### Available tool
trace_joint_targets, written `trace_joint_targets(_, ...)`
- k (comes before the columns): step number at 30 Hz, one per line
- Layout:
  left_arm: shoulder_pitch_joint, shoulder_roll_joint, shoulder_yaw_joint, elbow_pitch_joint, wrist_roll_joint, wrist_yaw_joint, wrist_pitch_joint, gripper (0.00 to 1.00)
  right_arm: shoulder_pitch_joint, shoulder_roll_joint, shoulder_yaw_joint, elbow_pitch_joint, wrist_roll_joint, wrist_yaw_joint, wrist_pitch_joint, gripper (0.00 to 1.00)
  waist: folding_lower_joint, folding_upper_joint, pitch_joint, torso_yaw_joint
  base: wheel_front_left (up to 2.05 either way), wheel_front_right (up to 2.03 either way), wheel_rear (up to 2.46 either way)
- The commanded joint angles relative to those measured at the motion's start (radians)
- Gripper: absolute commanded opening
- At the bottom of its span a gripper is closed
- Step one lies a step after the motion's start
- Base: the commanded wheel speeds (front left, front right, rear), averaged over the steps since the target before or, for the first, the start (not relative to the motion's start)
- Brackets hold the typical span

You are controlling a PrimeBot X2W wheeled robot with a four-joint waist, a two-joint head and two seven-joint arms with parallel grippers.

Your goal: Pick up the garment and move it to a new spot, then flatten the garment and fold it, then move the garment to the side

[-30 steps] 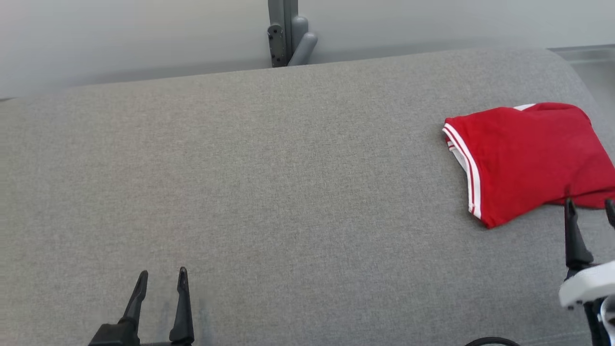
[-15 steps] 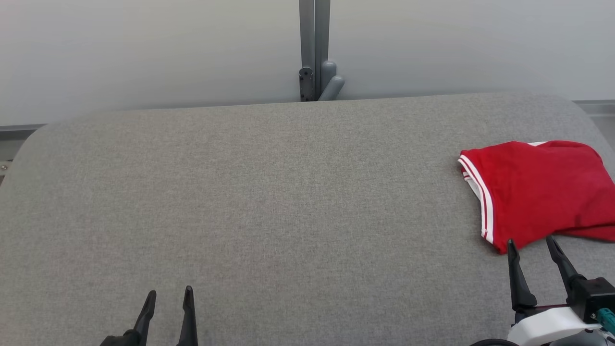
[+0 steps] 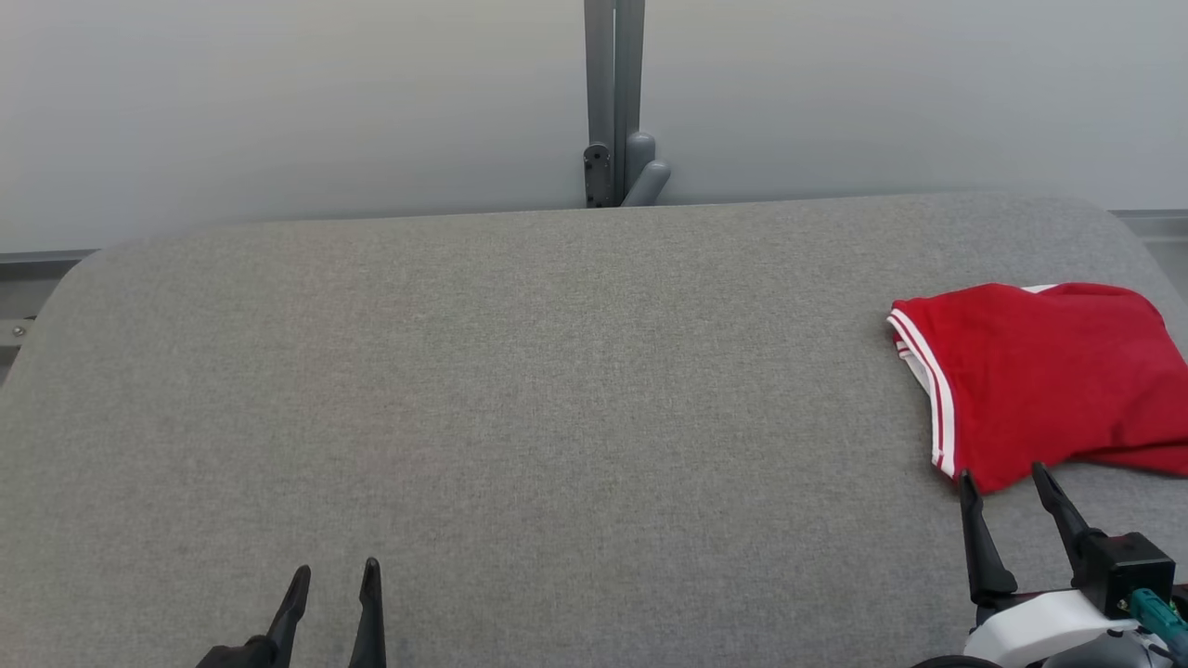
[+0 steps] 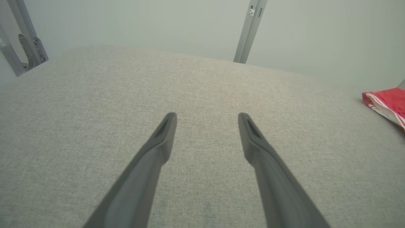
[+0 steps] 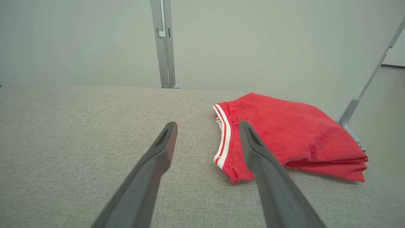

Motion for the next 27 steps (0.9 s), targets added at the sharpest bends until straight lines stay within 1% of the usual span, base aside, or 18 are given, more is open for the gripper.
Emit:
trace_joint_targets(1,-0.015,0.002,0.002,0.001,-0.006,-0.006,-0.002,1.00,-0.007,-0.001,0.000,0.003,0.007,-0.001,-0.001,1.00,0.0001,0.0001,0.000,0.002,0.00,0.00,0.00)
trace_joint_targets(11,-0.020,0.002,0.002,0.004,-0.013,-0.013,-0.002,1.00,-0.007,0.008,-0.002,0.006,0.015,-0.001,-0.001,1.00,0.0001,0.0001,-0.001,0.004,0.00,0.00,0.00)
trace_joint_targets(25,-0.028,0.001,0.003,0.003,-0.006,-0.010,0.000,1.00,-0.020,0.010,0.000,0.001,0.003,0.000,0.000,1.00,0.0001,0.0000,0.009,0.002,0.00,0.00,0.00)
trace_joint_targets(26,-0.029,0.001,0.002,0.002,-0.006,-0.010,0.000,0.00,-0.021,0.011,0.000,0.000,0.002,0.000,0.000,0.00,0.0001,0.0000,0.010,0.001,0.00,0.00,0.00)
trace_joint_targets(27,-0.007,-0.002,-0.003,0.018,-0.007,-0.008,0.002,0.00,0.004,0.017,0.002,0.020,0.009,0.000,0.000,0.00,0.0001,0.0001,0.010,0.002,0.00,0.00,0.00)
